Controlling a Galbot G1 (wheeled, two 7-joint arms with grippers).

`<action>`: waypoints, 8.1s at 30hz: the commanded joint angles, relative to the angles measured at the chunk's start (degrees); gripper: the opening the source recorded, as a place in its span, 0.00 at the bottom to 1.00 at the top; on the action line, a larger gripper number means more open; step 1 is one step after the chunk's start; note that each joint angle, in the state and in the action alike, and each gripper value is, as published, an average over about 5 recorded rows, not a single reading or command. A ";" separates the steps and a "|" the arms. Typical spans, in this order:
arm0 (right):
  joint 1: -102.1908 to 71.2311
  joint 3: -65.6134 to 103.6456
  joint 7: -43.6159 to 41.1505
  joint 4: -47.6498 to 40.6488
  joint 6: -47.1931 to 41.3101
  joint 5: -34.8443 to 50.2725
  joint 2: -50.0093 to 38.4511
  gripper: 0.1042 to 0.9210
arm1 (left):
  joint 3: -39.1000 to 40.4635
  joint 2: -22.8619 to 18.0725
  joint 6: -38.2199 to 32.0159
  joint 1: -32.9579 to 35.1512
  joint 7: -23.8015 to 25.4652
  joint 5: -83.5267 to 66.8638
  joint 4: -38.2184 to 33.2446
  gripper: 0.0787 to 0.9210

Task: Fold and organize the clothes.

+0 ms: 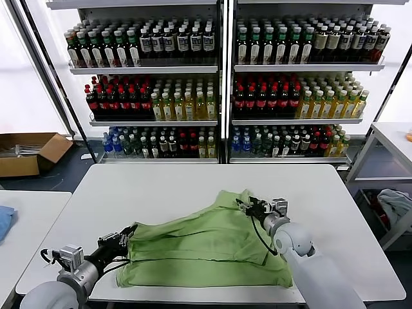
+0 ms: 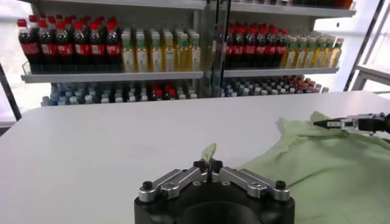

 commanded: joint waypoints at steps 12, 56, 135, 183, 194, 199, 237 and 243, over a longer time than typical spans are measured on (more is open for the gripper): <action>0.97 -0.11 0.08 0.64 -0.05 0.79 -0.39 0.03 | -0.27 0.41 -0.19 -0.82 0.33 -0.12 0.60 0.01; -47.31 28.77 -5.77 34.59 5.75 -5.91 -3.64 0.21 | -9.15 -7.65 2.45 15.47 0.95 7.06 -3.34 0.13; -43.44 40.41 -11.56 34.53 17.33 -2.72 -3.58 0.88 | -28.25 4.54 -7.05 4.87 -2.60 1.31 0.20 0.03; -44.32 41.56 -11.95 33.47 17.67 -2.04 -3.59 0.88 | -8.25 -4.17 -0.31 3.64 -2.43 2.05 -11.15 0.84; -43.03 37.49 -11.70 33.98 17.43 -4.06 -2.98 0.88 | -10.85 -1.58 -0.64 -4.10 -10.33 -1.89 11.60 0.88; -43.18 37.28 -11.61 34.47 17.32 -4.28 -2.98 0.88 | -5.66 -4.41 -0.96 -7.29 -11.97 -0.99 15.02 0.88; -44.83 40.10 -12.13 34.86 17.77 -3.10 -3.26 0.88 | 1.38 -13.48 -3.31 -2.27 -9.53 5.02 12.39 0.30; -44.88 40.46 -12.19 34.69 17.96 -2.65 -3.25 0.88 | -2.07 -12.98 -4.84 -2.20 -10.35 4.92 11.46 0.11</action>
